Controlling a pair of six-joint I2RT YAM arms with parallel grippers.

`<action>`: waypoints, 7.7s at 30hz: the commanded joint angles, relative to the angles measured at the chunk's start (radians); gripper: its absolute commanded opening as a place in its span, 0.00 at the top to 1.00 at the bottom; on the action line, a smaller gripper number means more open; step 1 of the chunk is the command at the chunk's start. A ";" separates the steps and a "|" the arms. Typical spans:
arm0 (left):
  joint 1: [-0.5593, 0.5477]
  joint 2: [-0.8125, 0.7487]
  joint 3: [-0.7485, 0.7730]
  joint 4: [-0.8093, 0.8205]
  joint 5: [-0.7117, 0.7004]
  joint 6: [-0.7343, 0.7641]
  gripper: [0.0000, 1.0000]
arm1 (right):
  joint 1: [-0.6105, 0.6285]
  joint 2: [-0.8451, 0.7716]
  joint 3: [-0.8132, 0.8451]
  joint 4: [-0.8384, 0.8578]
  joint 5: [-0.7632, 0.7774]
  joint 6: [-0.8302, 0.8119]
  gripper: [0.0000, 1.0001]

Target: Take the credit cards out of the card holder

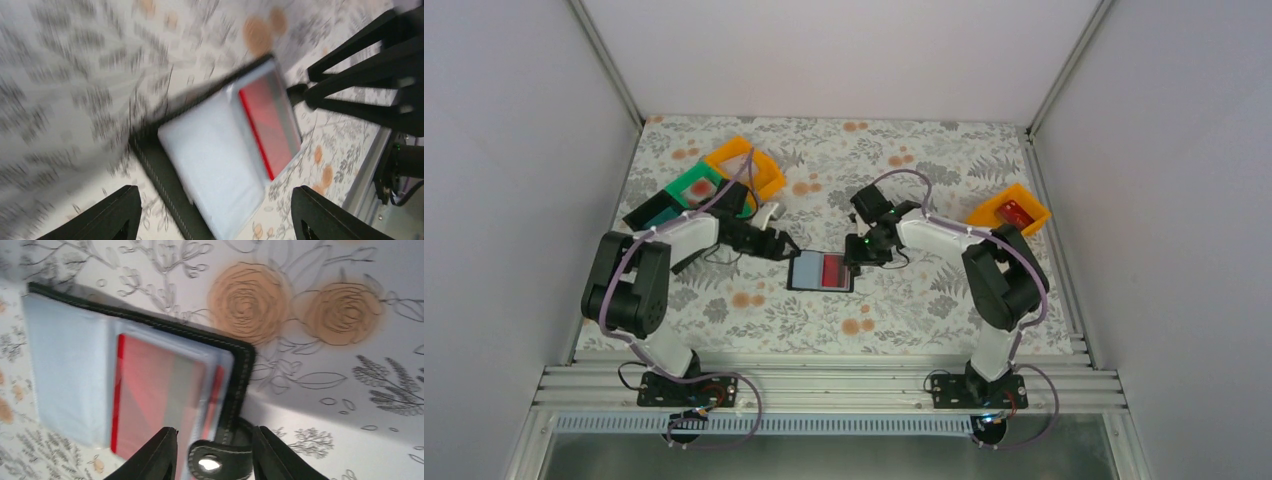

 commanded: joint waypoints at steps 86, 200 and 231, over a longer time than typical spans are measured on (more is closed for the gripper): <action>-0.074 -0.221 0.818 -0.620 0.035 0.454 0.64 | -0.170 -0.762 -0.223 0.474 -0.705 -0.393 0.96; 0.026 -0.185 0.586 -0.501 0.259 0.526 0.71 | 0.039 -0.251 0.200 0.295 -0.388 -0.275 0.96; 0.032 -0.196 0.555 -0.465 0.348 0.554 0.65 | 0.039 -0.447 0.073 0.433 -0.586 -0.386 0.96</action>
